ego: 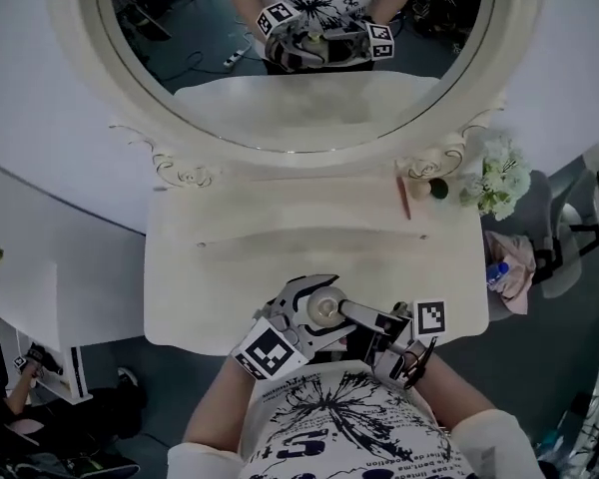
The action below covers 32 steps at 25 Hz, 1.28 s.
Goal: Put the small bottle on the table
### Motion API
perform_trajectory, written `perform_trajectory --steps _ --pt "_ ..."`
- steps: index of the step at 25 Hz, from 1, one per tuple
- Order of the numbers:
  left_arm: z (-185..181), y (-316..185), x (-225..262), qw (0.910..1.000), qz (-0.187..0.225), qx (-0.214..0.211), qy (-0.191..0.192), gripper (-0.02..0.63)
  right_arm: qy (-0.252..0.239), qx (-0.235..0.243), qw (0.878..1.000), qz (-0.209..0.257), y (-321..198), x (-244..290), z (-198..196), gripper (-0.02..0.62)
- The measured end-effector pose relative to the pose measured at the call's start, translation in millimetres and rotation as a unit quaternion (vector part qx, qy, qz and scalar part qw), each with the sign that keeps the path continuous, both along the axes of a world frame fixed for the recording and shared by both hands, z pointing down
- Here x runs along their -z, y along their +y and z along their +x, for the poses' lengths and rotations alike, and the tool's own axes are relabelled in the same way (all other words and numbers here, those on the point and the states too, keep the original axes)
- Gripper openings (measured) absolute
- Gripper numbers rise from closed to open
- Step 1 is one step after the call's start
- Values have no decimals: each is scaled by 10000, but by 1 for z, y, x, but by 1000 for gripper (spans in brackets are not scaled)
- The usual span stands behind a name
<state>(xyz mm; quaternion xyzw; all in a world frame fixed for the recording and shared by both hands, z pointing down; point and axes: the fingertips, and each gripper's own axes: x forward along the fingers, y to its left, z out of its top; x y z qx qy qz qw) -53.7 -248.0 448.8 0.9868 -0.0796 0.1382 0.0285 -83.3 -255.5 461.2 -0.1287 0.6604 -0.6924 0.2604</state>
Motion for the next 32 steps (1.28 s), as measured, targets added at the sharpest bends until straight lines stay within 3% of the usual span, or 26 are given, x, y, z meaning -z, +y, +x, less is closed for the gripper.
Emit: perform_trajectory --steps 7,14,20,26,32 --pt "-8 -18 -30 9994 -64 -310 119 342 186 -566 9982 -73 -20 -31 -5 362" --pt "-19 -23 -79 9993 -322 -159 101 342 345 -989 9938 -363 -24 -78 -12 362" --pt "-25 -23 -111 9981 -607 -91 45 342 630 -1068 9908 -547 -23 -110 -15 362" --pt "-31 -26 -140 9981 -498 -7 -355 342 1564 -962 9823 -374 -28 -132 -12 362" --pt "-36 -25 -161 9968 -183 -18 -772 342 1766 -780 9785 -724 -23 -150 -14 331"
